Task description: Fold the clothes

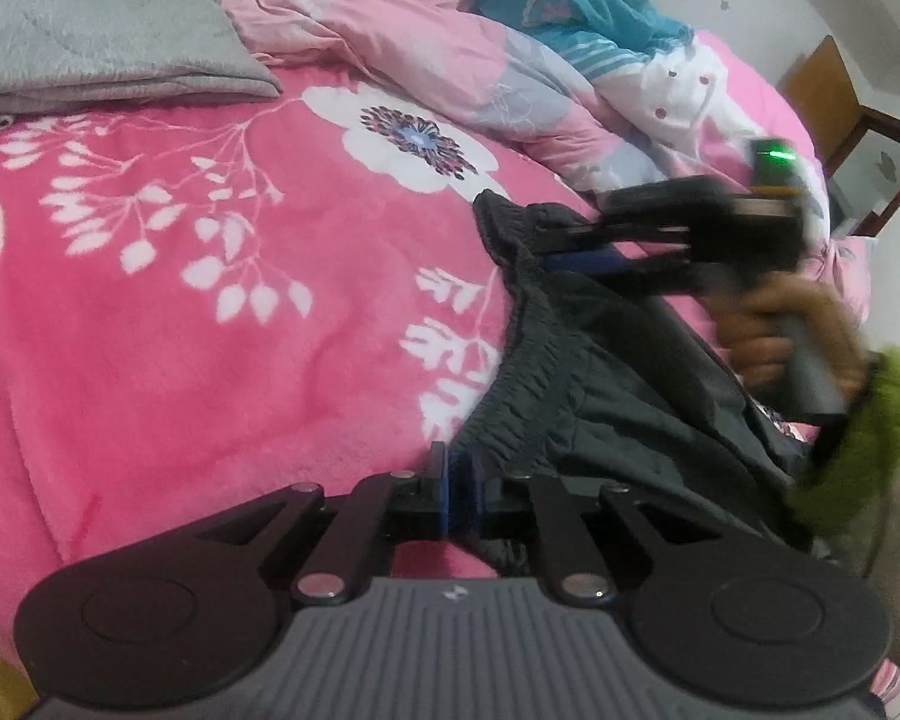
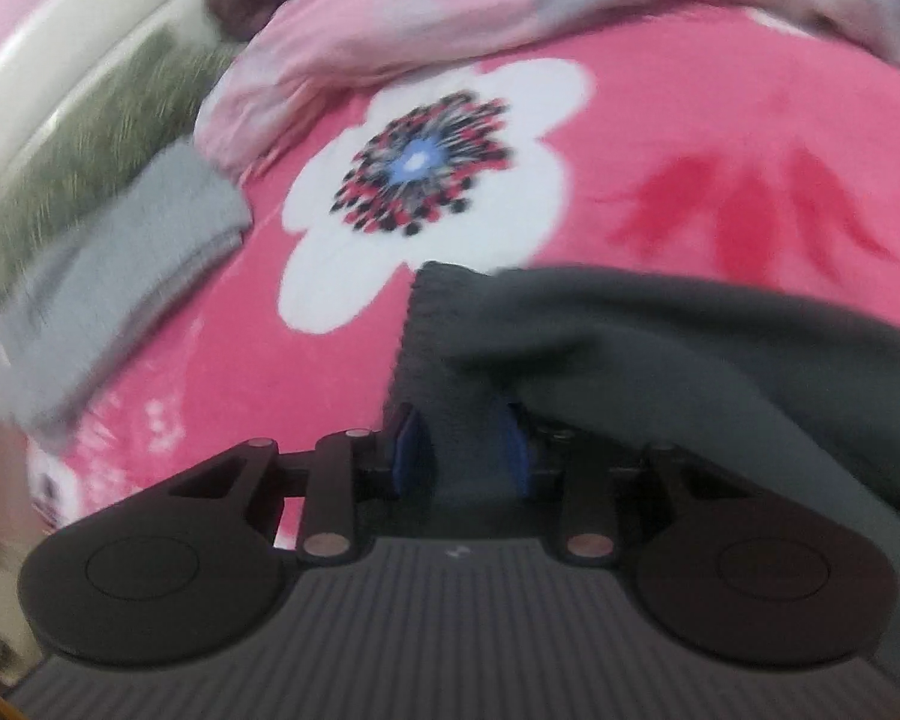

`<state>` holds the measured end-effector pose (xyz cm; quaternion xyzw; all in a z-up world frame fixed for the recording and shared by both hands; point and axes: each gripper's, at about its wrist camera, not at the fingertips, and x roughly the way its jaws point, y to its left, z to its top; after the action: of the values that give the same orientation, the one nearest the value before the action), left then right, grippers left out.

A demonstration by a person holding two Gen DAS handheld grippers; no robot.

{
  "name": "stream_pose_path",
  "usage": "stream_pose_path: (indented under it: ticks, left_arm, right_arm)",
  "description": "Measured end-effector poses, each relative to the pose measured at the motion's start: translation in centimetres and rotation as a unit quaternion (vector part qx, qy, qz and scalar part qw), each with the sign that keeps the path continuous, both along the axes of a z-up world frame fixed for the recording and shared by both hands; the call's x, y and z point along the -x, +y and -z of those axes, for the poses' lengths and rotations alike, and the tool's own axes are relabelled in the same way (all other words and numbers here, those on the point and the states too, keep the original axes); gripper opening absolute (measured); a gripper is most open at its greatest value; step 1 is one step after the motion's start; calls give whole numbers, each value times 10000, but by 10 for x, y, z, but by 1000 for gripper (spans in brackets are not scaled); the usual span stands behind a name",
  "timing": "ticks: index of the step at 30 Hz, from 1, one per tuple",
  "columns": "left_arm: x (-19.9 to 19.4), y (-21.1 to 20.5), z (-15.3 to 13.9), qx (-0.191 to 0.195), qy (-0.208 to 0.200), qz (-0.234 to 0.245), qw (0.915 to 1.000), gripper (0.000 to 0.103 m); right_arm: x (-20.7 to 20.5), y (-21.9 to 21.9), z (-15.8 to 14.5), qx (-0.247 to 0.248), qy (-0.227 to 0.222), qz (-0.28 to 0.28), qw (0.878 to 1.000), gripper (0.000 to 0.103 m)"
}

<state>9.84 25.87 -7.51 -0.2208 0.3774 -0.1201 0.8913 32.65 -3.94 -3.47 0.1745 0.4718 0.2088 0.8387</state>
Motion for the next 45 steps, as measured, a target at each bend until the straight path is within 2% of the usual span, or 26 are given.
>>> stream_pose_path:
  ticks: [2,3,4,6,9,12,14,15,17,21,23,26,27,29,31,34,35,36,37,38,42,45]
  left_arm:
    - [5,2,-5,-24,-9,-86,10000,20]
    - [7,3,-7,-35,-14,-129,9999,29]
    - [9,4,-10,-47,-19,-172,9998,34]
    - [15,4,-16,-126,-65,-291,9995,49]
    - [26,1,-32,-381,-254,-467,9979,51]
    - [37,-4,-51,-477,-437,-649,9958,51]
    - [39,-14,-66,-550,-553,-600,9952,54]
    - [39,-21,-74,-603,-613,-528,9949,59]
    - [33,-42,-86,-751,-679,-388,9941,62]
    - [1,-94,-92,-895,-523,-55,9946,64]
    - [-19,-120,-87,-961,-452,120,9943,64]
    - [-50,-156,-75,-1374,-437,205,9893,63]
    - [-59,-166,-71,-1479,-430,225,9878,63]
    - [-78,-177,-64,-1550,-379,250,9869,63]
    - [-94,-182,-60,-1549,-348,255,9870,63]
    - [-119,-187,-56,-1662,-372,231,9851,63]
    - [-128,-188,-53,-1703,-370,227,9844,63]
    - [-137,-190,-51,-1741,-361,222,9838,63]
    - [-145,-192,-48,-1774,-369,229,9832,63]
    - [-153,-194,-44,-1825,-390,234,9822,63]
    - [-175,-200,-29,-2129,-480,95,9759,63]
    - [-182,-196,-21,-2095,-530,-2,9764,63]
  right_arm:
    - [33,-46,-30,-635,-114,260,9976,36]
    - [54,-72,-47,-821,-237,417,9955,43]
    - [75,-98,-62,-875,-410,590,9936,46]
    - [129,-154,-91,-754,-846,1033,9882,52]
    - [230,-234,-119,-379,-1317,1939,9714,60]
    - [320,-296,-119,-247,-1461,2840,9473,64]
    - [365,-327,-106,-368,-1337,3267,9349,65]
    - [378,-337,-97,-403,-1264,3356,9326,65]
    - [397,-355,-81,-445,-1135,3468,9300,65]
    - [381,-366,-51,-672,-968,3258,9381,65]
    - [355,-362,-40,-727,-928,2987,9470,65]
    - [310,-341,-30,-474,-999,2496,9620,65]
    - [294,-331,-28,-265,-1065,2289,9673,64]
    - [263,-303,-25,631,-1356,1752,9731,64]
    - [238,-276,-18,1676,-1621,1167,9654,64]
    - [213,-256,-4,2366,-1749,444,9547,63]
    - [204,-253,3,2501,-1706,263,9527,58]
    - [194,-252,10,2609,-1633,103,9514,32]
    - [186,-251,18,2751,-1524,15,9493,13]
    - [178,-254,23,2856,-1412,27,9479,2]
    - [157,-279,14,2746,-1540,410,9483,1]
    - [133,-304,-3,2568,-1557,770,9507,1]
